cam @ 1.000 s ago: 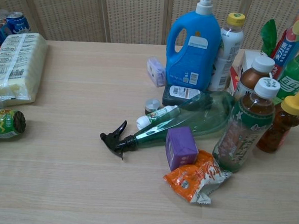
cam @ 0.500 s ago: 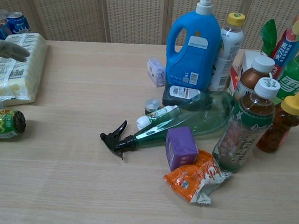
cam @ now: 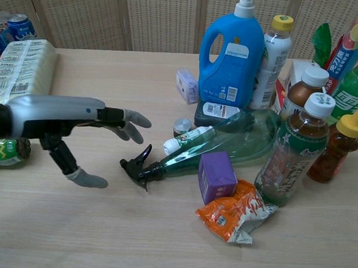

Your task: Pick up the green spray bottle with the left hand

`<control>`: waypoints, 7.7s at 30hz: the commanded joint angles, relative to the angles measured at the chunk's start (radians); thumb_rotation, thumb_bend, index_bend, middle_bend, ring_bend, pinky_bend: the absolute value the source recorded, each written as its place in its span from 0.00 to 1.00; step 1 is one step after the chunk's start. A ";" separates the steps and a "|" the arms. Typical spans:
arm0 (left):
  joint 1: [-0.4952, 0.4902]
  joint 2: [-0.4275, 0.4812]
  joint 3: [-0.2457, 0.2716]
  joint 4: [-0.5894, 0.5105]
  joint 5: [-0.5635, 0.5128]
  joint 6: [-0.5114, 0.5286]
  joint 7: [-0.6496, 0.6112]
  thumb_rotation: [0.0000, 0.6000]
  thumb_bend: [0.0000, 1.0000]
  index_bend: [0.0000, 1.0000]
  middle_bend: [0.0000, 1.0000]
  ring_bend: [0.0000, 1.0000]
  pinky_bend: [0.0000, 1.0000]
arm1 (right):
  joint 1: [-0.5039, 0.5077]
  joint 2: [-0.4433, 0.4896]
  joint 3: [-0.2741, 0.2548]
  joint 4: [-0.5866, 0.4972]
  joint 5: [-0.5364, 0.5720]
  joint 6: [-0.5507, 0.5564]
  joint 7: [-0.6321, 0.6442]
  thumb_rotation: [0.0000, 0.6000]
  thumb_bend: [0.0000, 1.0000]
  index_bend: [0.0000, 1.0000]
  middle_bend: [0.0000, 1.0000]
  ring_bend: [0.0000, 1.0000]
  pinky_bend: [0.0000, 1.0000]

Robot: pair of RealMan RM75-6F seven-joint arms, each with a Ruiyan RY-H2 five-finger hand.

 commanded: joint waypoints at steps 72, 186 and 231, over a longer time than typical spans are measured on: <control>-0.200 -0.210 0.076 0.161 -0.095 -0.107 -0.181 1.00 0.28 0.00 0.09 0.08 0.00 | -0.079 0.023 0.013 0.020 0.018 0.051 0.048 0.81 0.04 0.00 0.00 0.00 0.00; -0.138 -0.760 0.015 0.714 -0.092 0.408 0.325 1.00 0.39 0.42 0.36 0.60 0.39 | -0.134 0.011 0.034 0.122 0.041 0.059 0.222 0.82 0.03 0.00 0.00 0.00 0.00; 0.049 -0.235 -0.223 0.044 0.256 0.740 0.163 1.00 0.52 0.65 0.61 0.82 0.62 | -0.087 -0.025 0.034 0.103 -0.009 0.037 0.187 0.81 0.03 0.00 0.00 0.00 0.00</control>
